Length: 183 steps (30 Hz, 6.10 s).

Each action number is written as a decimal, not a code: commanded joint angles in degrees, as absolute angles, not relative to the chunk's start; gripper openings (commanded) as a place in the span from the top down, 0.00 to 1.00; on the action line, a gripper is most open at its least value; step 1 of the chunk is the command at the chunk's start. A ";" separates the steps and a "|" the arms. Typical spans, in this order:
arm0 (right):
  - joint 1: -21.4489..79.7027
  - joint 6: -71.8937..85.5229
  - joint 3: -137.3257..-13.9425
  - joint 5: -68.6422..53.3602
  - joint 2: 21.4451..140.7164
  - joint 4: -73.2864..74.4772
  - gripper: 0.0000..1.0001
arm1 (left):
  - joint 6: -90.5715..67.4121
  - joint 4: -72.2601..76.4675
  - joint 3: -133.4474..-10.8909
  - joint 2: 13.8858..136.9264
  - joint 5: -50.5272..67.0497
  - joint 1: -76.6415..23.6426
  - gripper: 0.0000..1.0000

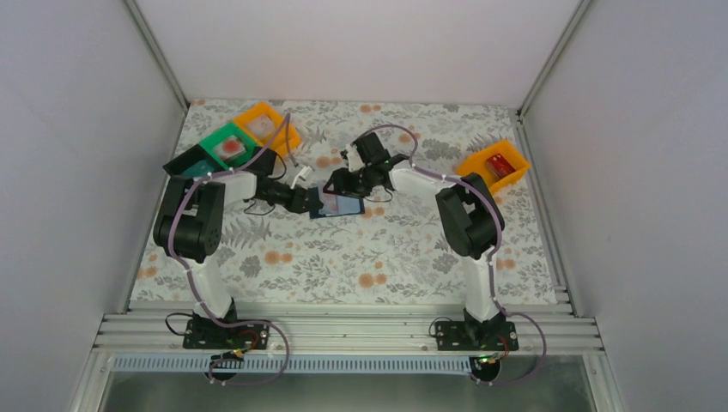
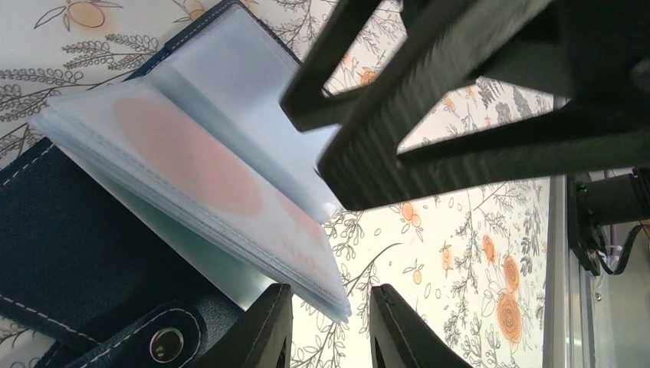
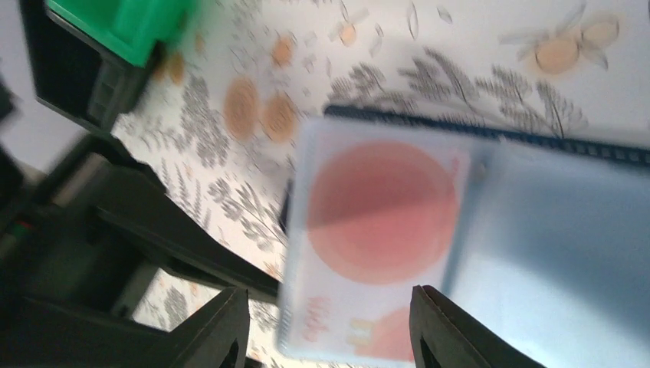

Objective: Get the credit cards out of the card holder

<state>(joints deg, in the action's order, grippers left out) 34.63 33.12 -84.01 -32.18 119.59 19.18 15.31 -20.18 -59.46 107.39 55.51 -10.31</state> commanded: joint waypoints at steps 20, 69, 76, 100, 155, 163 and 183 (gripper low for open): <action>34.67 20.11 -106.00 2.40 125.14 44.71 0.01 | 19.49 -30.21 -62.62 101.95 49.53 -10.69 0.52; 27.29 20.39 -88.25 -50.54 102.75 14.34 0.96 | 38.19 -56.00 -87.70 100.58 61.59 -3.40 0.17; 28.93 21.72 -90.10 -50.07 93.86 4.15 0.96 | 44.50 -69.18 -103.23 96.74 75.00 -3.65 0.10; 32.77 14.53 -91.50 -58.36 85.92 2.10 0.96 | 55.75 -77.78 -112.42 91.72 78.06 -6.70 0.72; 31.79 11.88 -95.93 -12.02 87.79 24.54 0.21 | 25.69 -52.67 -99.37 89.67 39.14 -11.60 0.98; 34.98 9.74 -89.21 -24.74 87.18 18.07 0.30 | 26.72 -49.73 -99.98 89.04 14.71 -12.14 0.98; 28.15 7.87 -80.67 -39.73 85.53 8.63 0.05 | 36.09 -60.54 -103.65 88.11 48.94 -11.80 0.98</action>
